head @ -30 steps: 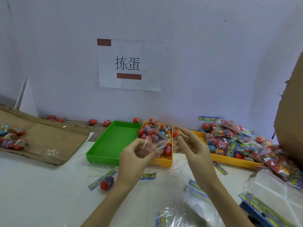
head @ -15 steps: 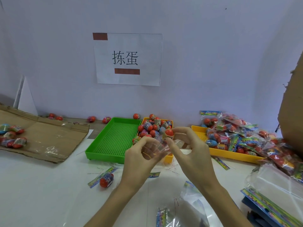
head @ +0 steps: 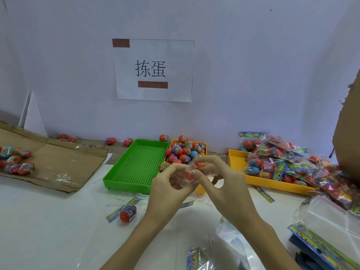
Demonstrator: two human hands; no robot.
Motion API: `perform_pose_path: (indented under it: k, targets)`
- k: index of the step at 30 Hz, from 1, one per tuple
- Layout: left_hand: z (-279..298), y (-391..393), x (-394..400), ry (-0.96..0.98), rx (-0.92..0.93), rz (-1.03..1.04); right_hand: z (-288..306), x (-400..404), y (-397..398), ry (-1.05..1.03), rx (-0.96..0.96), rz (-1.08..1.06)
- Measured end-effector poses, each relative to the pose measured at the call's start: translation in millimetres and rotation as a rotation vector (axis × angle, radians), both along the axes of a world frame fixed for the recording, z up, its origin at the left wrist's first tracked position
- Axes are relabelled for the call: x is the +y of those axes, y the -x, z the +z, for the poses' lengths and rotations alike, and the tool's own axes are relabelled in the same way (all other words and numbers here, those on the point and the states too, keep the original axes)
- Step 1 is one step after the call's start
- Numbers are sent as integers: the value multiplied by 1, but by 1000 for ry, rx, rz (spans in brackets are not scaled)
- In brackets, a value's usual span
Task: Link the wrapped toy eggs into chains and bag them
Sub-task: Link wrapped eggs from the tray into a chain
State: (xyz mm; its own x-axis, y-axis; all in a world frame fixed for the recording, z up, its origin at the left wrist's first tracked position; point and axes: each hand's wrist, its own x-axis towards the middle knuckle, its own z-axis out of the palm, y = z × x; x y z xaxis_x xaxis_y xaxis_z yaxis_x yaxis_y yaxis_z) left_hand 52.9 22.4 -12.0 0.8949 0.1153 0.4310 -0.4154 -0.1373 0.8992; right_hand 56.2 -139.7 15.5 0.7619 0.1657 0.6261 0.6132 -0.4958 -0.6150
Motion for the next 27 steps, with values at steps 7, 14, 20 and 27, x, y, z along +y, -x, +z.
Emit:
perform_pose_path:
  k: [7,14,20,27]
  targets:
    - [1,1,0,-43,-21,-5,-4,0,-2,88,1,77]
    - [2,0,4,-59,-29,-11,-1,3,3,81,80,161]
    - [-2,1,5,-274,-169,-22,-13,11,5,240,101,195]
    - [0,-5,9,-96,60,-210,-6,-4,-5,126,29,52]
